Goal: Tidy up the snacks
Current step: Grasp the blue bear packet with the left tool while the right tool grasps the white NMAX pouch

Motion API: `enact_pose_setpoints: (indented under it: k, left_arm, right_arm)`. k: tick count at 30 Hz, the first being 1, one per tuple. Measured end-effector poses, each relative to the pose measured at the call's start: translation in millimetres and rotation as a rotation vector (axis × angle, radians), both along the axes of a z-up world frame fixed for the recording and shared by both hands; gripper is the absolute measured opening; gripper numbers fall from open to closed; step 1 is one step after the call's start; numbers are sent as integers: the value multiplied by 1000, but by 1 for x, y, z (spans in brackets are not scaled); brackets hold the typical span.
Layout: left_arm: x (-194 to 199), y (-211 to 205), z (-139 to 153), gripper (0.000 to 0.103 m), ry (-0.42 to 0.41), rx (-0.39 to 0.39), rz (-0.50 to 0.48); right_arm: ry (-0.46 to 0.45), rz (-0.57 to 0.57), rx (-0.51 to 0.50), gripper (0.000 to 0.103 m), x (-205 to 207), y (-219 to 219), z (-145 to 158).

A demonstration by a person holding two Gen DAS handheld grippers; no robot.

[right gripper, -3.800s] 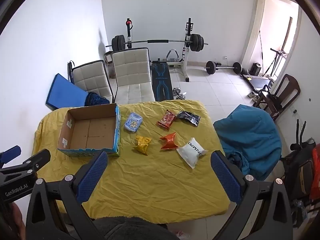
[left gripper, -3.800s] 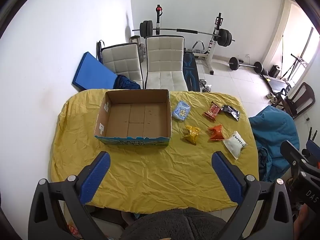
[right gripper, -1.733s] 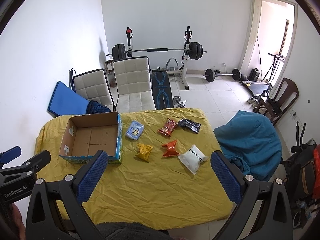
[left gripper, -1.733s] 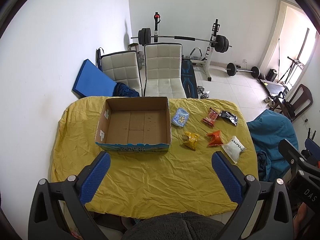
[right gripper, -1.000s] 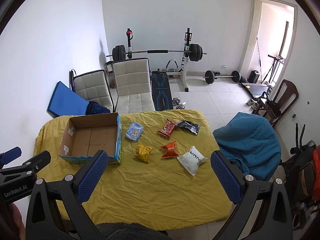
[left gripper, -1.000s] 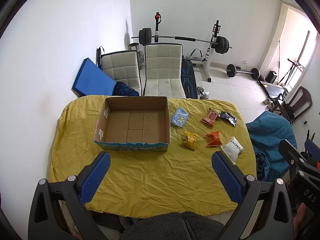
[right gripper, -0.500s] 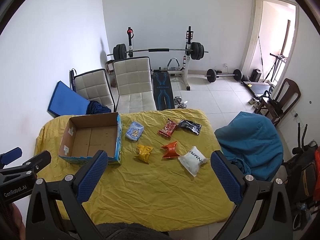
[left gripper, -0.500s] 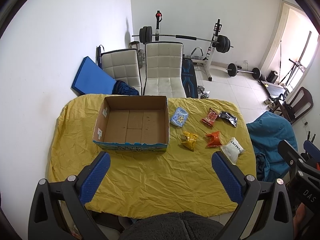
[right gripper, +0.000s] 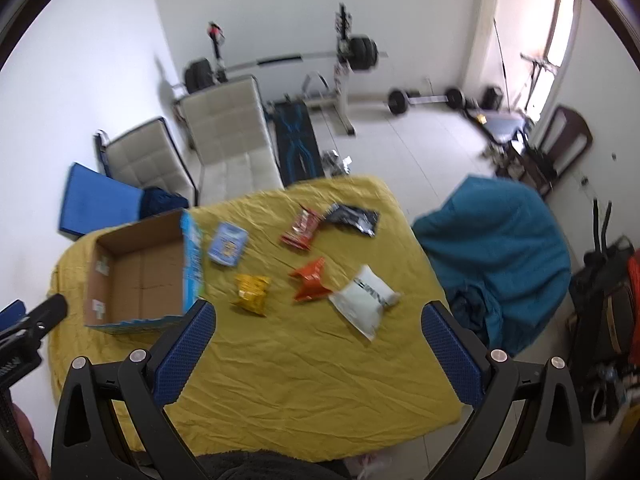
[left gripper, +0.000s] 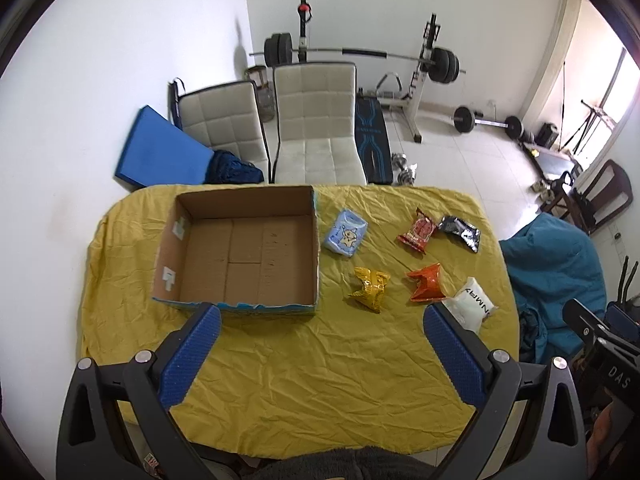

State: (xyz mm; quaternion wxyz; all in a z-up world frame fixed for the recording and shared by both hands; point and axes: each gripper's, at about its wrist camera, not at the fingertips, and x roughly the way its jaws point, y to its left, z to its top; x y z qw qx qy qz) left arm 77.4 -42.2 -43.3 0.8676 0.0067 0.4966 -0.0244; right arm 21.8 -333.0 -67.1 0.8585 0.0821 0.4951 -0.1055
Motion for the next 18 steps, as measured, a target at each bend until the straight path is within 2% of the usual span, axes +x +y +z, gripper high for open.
enact_pose_setpoints:
  k: [5,9,13,18]
  left_arm:
    - [63,-25,-58,103,93,28,-23]
    - [116,-47,-119,103,187,73,-47]
    - [172,-71,-182,103,273,112,-97]
    - [224,-94,-246,103,367,195,-152]
  right_arm:
    - [168,-103,53,103,57,-65,-86]
    - [326,-193,129,103,103,-112,-184]
    - [437,-291,229,103,129,-145,-266]
    - [519,-388,337,103,145,-165,-329]
